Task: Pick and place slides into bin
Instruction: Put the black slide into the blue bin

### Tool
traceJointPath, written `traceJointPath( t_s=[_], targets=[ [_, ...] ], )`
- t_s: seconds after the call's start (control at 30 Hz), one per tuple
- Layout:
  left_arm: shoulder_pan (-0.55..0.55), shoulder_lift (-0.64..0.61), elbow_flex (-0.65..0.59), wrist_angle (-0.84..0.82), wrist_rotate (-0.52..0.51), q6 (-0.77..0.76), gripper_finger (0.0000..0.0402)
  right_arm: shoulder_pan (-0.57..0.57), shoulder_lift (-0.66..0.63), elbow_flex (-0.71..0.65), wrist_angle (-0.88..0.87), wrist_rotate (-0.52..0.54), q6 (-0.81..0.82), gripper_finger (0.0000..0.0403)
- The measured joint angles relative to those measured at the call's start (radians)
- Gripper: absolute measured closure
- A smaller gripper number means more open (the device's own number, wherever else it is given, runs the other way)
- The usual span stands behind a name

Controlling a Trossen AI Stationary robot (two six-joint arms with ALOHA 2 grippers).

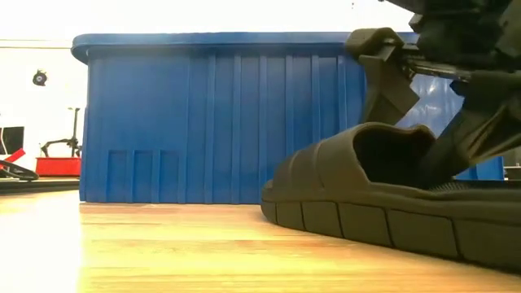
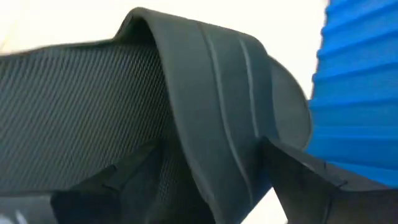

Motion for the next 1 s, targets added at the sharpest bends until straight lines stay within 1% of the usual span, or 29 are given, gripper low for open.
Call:
traceJointPath(
  t_s=[0.1, 0.2, 0.27, 0.37, 0.5, 0.6, 0.7, 0.73, 0.87, 1.0],
  targets=[
    [-0.001, -0.008, 0.0, 0.001, 0.0, -0.001, 0.0381, 0.001, 0.021, 0.03, -0.008, 0.026, 0.043, 0.0138],
    [-0.001, -0.018, 0.0, 0.002, 0.0, -0.002, 0.0381, -0.001, 0.029, 0.064, -0.001, 0.087, 0.058, 0.015],
    [-0.001, -0.023, 0.0, 0.002, 0.0, -0.002, 0.0381, -0.001, 0.028, 0.081, -0.005, 0.131, 0.051, 0.0161],
    [-0.001, -0.03, 0.0, 0.0, 0.0, -0.002, 0.0381, -0.005, 0.026, 0.102, -0.002, 0.148, 0.05, 0.0189],
    [-0.001, -0.034, 0.0, 0.001, 0.0, -0.001, 0.0381, -0.008, 0.025, 0.103, -0.009, 0.105, 0.051, 0.0245],
    [-0.001, -0.036, 0.0, 0.0, 0.0, -0.001, 0.0381, -0.008, 0.026, 0.103, -0.035, 0.078, 0.07, 0.0301],
    [0.0, -0.037, 0.0, 0.001, 0.0, 0.0, 0.0381, -0.007, 0.026, 0.104, -0.062, 0.076, 0.112, 0.0363],
    [0.0, -0.037, 0.0, 0.001, 0.0, 0.001, 0.0381, -0.007, 0.025, 0.105, -0.071, 0.076, 0.116, 0.0378],
    [0.0, -0.038, 0.0, 0.0, 0.0, 0.03, 0.0381, -0.007, 0.024, 0.106, -0.082, 0.076, 0.11, 0.0389],
    [0.0, -0.041, 0.0, 0.001, 0.0, 0.045, 0.0381, -0.007, -0.009, 0.104, -0.126, 0.075, 0.083, 0.0392]
  ],
)
